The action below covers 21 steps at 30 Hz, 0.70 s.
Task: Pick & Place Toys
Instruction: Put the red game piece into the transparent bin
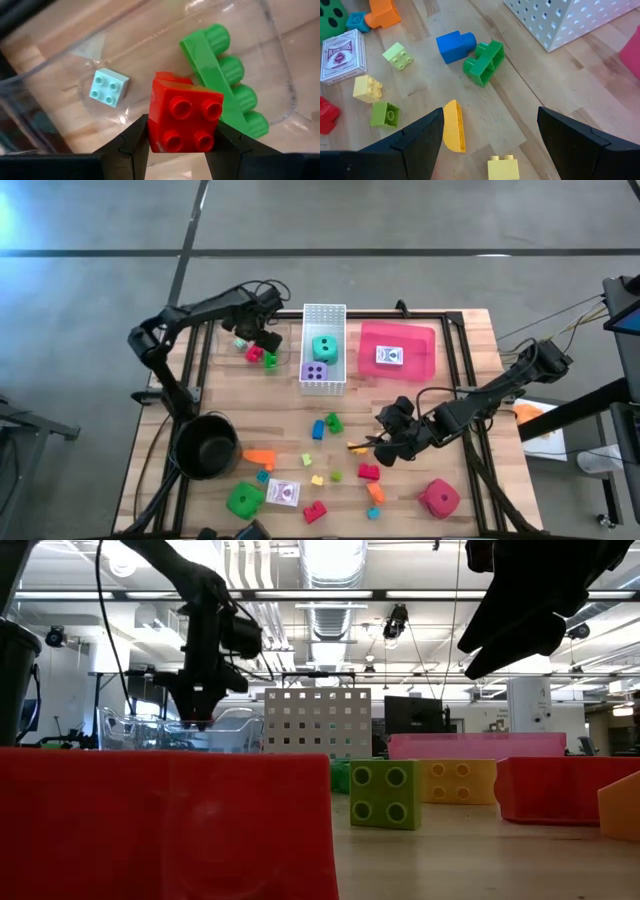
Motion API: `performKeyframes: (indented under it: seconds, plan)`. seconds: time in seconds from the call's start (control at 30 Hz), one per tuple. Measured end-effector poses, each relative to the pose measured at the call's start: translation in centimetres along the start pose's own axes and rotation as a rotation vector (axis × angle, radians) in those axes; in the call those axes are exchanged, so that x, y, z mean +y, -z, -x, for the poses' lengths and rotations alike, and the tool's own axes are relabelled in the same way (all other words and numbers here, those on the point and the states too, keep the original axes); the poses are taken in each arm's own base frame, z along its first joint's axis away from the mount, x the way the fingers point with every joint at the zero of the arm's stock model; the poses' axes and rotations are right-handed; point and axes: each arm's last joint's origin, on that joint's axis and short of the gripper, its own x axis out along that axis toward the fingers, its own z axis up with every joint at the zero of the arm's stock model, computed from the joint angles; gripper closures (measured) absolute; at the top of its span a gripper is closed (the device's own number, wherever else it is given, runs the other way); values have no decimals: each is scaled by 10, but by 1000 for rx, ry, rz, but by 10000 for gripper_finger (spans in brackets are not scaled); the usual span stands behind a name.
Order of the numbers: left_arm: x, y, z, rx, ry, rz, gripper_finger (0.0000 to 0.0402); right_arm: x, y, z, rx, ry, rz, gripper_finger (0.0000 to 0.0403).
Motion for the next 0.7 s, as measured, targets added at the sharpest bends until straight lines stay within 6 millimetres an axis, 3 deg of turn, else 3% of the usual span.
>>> performKeyframes:
  seconds: [0.23,0.7]
  plan:
    - [2,-4,-11,36,26,17,252,0,0,0,0,0,0,94]
    - [1,6,-41,74,144,2,252,1,1,1,1,-5,4,94]
